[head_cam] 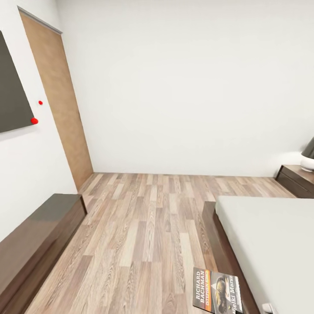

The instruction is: In the bedroom, move the book from the bed onto either nightstand, and place the two sandals side by side next to the bed.

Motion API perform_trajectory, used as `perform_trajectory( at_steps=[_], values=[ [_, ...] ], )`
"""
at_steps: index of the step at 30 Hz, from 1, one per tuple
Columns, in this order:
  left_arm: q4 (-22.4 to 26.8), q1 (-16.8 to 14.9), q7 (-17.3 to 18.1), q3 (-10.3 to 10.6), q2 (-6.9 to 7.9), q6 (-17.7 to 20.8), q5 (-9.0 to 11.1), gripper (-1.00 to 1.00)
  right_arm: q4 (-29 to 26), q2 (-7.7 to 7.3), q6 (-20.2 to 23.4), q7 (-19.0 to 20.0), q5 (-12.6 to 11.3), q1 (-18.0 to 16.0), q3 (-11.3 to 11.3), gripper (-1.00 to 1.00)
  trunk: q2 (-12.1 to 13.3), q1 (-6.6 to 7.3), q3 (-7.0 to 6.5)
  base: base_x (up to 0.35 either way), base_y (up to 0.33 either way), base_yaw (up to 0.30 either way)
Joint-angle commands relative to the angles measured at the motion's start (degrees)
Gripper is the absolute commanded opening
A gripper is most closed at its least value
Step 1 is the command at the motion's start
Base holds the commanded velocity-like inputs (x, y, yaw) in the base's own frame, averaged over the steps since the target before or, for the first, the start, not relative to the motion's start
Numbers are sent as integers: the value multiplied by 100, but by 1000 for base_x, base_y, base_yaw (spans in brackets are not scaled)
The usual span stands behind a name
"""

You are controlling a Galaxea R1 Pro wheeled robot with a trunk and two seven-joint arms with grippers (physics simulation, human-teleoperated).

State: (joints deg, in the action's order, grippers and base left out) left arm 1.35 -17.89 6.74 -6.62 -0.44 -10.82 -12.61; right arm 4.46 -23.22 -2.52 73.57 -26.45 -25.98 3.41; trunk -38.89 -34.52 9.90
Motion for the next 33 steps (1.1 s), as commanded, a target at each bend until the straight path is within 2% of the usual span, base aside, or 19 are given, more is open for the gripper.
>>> perform_trajectory(
  at_steps=[1,33],
  values=[
    [-3,-4,12,-51,2,-17,-52,100,19,1,-30,17,-36,-12,11,-100,-7,-5,9,328,0,0],
    [-3,-4,12,-50,-2,-18,-48,100,19,1,-36,9,-36,-12,11,-100,-7,-5,9,328,0,0]
  ],
)
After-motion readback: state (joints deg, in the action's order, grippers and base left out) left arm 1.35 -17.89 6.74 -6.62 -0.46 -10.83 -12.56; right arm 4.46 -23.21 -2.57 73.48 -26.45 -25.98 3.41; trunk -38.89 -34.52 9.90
